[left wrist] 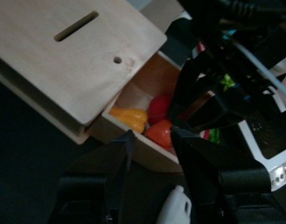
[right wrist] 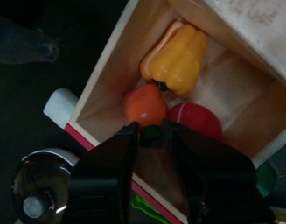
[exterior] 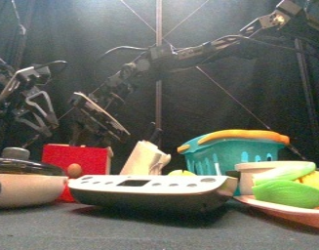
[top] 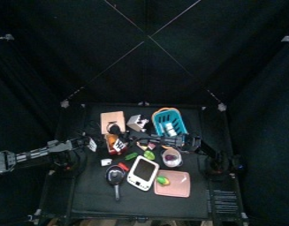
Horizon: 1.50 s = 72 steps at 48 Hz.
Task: Grab carrot
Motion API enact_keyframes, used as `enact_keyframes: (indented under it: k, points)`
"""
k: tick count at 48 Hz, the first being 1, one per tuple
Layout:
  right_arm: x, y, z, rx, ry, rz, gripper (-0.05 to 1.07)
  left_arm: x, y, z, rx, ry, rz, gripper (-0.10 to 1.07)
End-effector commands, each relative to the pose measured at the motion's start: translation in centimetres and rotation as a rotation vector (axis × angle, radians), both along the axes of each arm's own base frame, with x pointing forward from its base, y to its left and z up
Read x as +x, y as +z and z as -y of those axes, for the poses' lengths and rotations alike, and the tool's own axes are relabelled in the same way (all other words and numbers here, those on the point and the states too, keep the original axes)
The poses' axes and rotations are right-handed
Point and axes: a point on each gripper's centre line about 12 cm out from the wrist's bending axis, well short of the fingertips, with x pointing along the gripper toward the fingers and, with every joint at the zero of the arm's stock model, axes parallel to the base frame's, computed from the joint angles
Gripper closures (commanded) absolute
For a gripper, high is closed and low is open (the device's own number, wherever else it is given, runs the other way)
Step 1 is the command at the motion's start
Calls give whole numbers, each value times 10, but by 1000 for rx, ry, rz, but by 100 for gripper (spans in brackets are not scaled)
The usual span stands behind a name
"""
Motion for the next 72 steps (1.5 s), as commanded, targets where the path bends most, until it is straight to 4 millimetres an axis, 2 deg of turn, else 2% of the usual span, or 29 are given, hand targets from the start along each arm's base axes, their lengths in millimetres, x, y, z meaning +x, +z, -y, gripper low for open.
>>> enact_keyframes:
  k: [1,6,22,47,57,72]
  points:
    - [0,21,4,-10,-6,35,39,2,8,-1,24,-5,29,18]
    - [-1,24,6,-18,-10,40,42,2,9,-1,28,-5,31,18]
    - [-4,63,15,-125,0,67,43,1,8,-1,28,-5,29,18]
    - [-9,102,19,-201,0,120,43,0,9,-1,30,-2,30,18]
    - [-11,106,19,-208,1,123,43,-1,12,-1,32,1,42,18]
    - [-12,100,18,-203,10,105,43,-3,10,-1,27,5,28,19]
